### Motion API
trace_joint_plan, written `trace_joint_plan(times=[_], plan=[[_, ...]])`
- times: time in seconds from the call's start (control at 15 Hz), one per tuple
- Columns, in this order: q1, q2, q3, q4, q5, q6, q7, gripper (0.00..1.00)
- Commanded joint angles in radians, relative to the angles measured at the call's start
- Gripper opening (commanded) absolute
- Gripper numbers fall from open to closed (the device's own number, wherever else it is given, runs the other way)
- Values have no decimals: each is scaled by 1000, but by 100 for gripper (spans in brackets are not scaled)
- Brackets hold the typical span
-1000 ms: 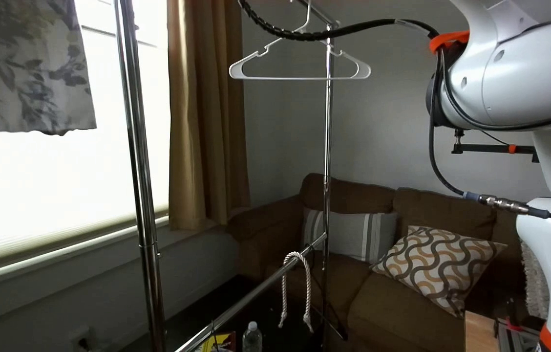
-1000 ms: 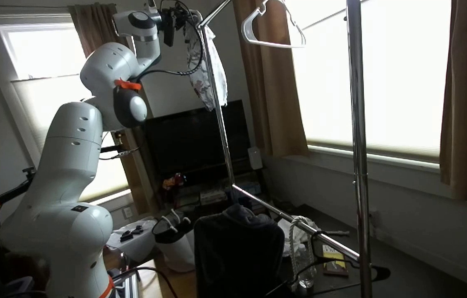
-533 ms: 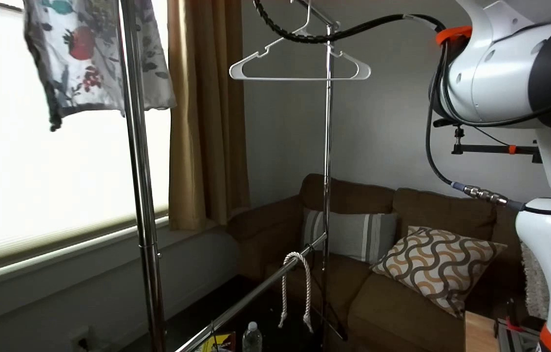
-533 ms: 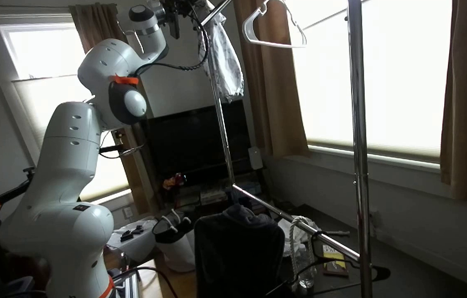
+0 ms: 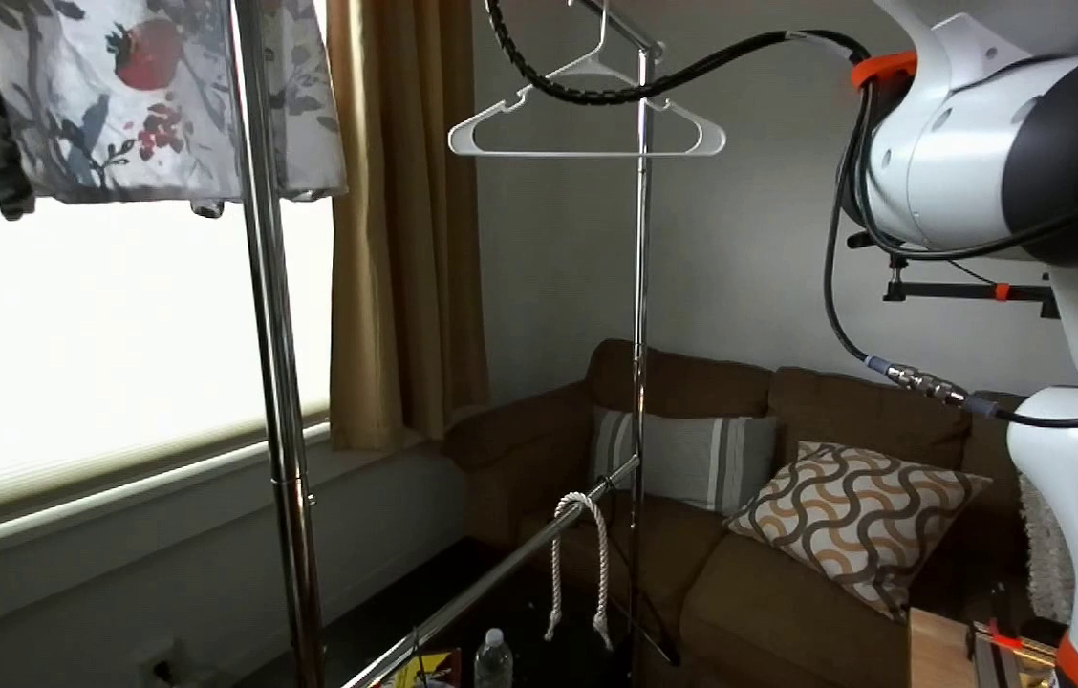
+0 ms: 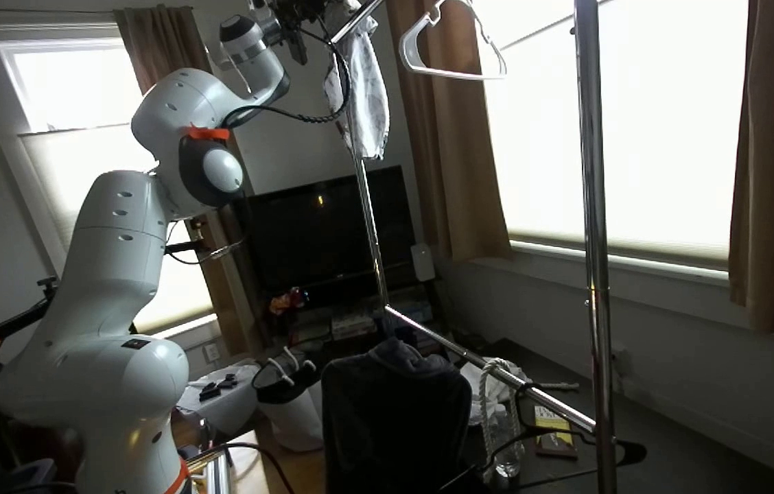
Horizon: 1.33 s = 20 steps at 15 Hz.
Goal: Put the clothing on the top clothing rack
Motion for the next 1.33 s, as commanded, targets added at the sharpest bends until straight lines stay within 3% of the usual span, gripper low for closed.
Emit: trace_joint_plan(times=[0.0,0.27,0.33,0.47,0.67,0.87,1.27], plan=[[16,21,-63,0,-158,-119,118,1],[18,30,-37,-2,-269,-216,88,1],[11,10,29,-2,-208,-176,-29,1],[15,-21,94,-5,-155,-152,-168,1],[43,-61,145,10,-110,-197,-340,1],[61,-108,164,19,-67,-297,-486,1],[98,-148,163,-16,-24,-624,-710,1]])
